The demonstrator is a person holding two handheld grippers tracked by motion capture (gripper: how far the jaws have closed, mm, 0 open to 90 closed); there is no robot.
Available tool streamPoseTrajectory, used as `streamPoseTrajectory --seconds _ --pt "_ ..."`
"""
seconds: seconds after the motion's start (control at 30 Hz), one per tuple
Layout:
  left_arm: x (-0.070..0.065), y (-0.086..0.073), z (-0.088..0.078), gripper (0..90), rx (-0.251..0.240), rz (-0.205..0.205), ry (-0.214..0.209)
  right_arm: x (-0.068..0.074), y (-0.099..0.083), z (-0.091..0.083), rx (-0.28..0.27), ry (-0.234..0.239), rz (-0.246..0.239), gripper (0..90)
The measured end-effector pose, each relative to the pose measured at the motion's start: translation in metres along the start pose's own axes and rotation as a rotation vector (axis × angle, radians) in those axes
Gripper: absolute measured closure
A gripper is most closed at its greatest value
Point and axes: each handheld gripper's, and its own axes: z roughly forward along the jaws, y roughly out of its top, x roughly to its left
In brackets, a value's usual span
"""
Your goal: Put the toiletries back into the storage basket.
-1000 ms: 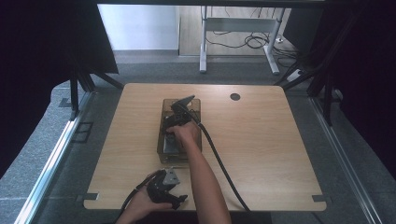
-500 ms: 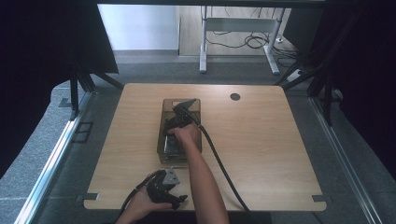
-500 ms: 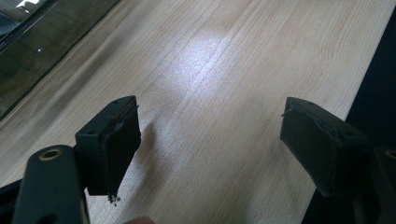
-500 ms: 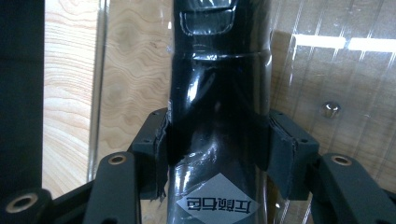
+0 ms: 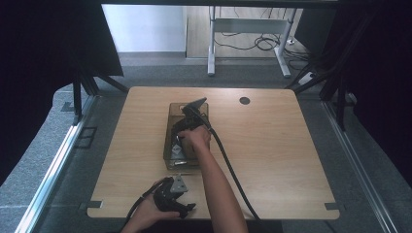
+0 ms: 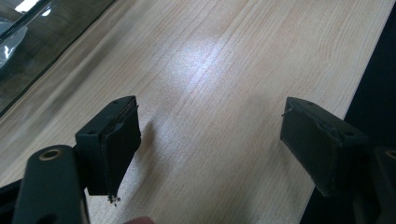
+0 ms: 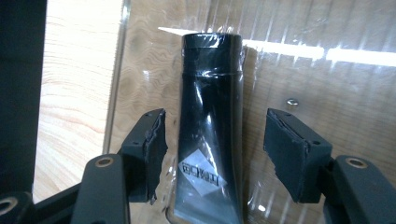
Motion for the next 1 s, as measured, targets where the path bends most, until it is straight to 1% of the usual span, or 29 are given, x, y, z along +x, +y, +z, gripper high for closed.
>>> streamPoseTrajectory --seconds 0.17,0.23,0.3,0.4,0.43,0.47,0.53,0.67,0.77,0.87,0.97,1.0 --pt "0.0 0.0 0.001 20.3 -0.001 -0.003 0.001 0.001 -0.002 -0.017 -0.02 0.006 -0.045 39.1" --pt "0.0 0.0 0.001 20.3 0.0 -0.003 0.003 0.001 -0.003 -0.024 -0.027 -0.002 -0.078 39.1" --pt "0.001 0.0 0.001 20.3 0.001 -0.003 0.004 0.001 -0.004 -0.03 -0.033 -0.001 -0.12 39.1" --pt "0.001 0.0 0.001 20.3 0.003 -0.005 0.006 0.002 -0.008 -0.041 -0.048 -0.005 -0.197 39.0" --pt "0.001 0.0 0.002 20.3 0.003 -0.008 0.008 0.002 -0.01 -0.046 -0.056 -0.003 -0.229 38.3" --pt "0.001 0.0 0.002 20.3 0.004 -0.008 0.009 0.002 -0.011 -0.049 -0.062 -0.003 -0.25 37.9" --pt "0.001 0.0 0.003 20.3 0.008 -0.006 0.01 0.001 -0.014 -0.056 -0.063 0.013 -0.289 37.4" --pt "0.001 0.001 0.002 20.3 0.01 -0.003 0.015 -0.005 -0.023 -0.068 -0.077 0.015 -0.366 37.4" --pt "0.002 0.001 0.002 20.3 0.01 -0.007 0.018 -0.011 -0.03 -0.077 -0.092 0.027 -0.4 37.4" --pt "0.003 0.0 0.002 20.3 0.01 -0.011 0.023 -0.019 -0.039 -0.087 -0.12 0.034 -0.457 37.4" --pt "0.005 0.0 0.002 20.3 0.011 -0.016 0.027 -0.028 -0.049 -0.098 -0.153 0.059 -0.492 38.1" --pt "0.005 -0.001 0.002 20.3 0.013 -0.018 0.031 -0.03 -0.053 -0.101 -0.173 0.063 -0.504 39.0"
